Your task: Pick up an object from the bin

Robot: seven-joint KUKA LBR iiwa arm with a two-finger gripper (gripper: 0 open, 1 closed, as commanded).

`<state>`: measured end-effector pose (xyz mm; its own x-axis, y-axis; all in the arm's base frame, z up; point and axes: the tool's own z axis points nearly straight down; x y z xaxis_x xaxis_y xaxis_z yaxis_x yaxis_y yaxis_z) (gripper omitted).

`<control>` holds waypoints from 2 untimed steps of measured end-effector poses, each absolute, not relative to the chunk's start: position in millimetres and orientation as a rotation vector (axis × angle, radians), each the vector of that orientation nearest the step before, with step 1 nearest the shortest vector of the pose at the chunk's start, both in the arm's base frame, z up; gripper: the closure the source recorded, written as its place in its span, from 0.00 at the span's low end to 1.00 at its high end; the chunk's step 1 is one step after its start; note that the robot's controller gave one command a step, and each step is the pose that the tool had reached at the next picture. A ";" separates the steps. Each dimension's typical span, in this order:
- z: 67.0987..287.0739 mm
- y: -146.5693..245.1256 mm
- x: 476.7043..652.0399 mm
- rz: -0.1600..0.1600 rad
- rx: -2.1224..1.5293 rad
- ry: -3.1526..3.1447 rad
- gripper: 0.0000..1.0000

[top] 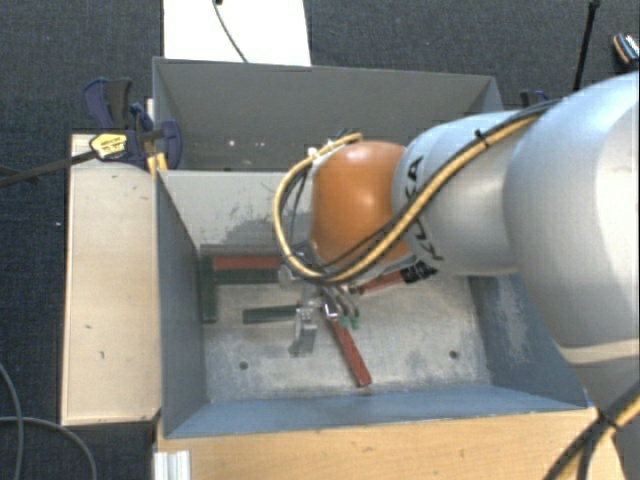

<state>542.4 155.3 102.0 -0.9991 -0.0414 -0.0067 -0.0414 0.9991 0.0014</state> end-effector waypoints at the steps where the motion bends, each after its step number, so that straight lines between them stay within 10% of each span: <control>1: 104.0 159.5 554.0 0.005 0.015 3.135 0.00; 2: 68.4 156.6 554.6 0.001 0.065 3.142 0.00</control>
Offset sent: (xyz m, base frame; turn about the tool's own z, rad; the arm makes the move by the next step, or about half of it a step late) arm 0.0103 0.0038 0.0012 0.0519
